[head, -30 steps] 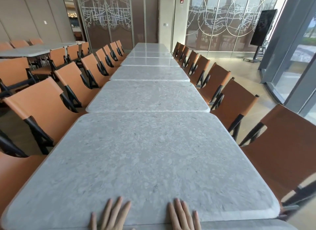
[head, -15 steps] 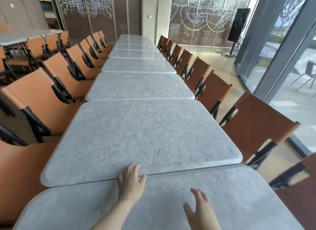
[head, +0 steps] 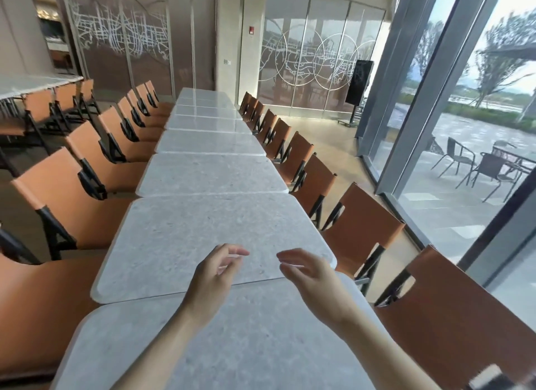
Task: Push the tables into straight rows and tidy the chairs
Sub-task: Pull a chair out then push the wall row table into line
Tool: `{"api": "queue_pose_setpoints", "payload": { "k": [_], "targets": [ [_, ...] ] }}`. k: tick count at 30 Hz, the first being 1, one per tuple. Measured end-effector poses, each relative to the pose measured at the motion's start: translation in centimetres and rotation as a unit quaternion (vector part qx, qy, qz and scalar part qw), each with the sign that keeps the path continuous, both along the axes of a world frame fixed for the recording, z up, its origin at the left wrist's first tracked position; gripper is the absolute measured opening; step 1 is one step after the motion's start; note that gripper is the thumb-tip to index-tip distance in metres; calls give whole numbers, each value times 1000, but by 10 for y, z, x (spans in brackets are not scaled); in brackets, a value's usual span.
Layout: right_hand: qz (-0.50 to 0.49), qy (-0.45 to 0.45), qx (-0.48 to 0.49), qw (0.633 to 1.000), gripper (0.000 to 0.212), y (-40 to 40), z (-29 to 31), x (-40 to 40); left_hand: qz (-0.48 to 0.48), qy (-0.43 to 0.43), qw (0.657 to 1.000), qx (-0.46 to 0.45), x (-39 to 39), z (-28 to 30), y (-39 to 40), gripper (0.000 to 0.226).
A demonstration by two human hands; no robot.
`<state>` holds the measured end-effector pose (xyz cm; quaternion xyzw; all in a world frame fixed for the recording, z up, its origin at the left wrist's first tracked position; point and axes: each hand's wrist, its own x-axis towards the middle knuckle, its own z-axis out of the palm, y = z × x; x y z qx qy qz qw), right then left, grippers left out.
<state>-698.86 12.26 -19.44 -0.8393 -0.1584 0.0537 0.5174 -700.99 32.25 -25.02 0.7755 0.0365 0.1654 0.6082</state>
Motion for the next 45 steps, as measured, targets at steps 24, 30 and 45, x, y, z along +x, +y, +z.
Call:
{"api": "queue_pose_setpoints", "payload": {
  "k": [24, 30, 45],
  "targets": [
    [190, 47, 264, 944, 25, 32, 115, -214, 123, -118, 985, 11, -281, 156, -25, 31],
    [216, 72, 274, 934, 26, 82, 125, -251, 187, -115, 976, 11, -336, 166, 8, 29],
    [340, 100, 276, 893, 44, 217, 107, -390, 261, -100, 960, -18, -531, 146, 153, 46]
  ]
}}
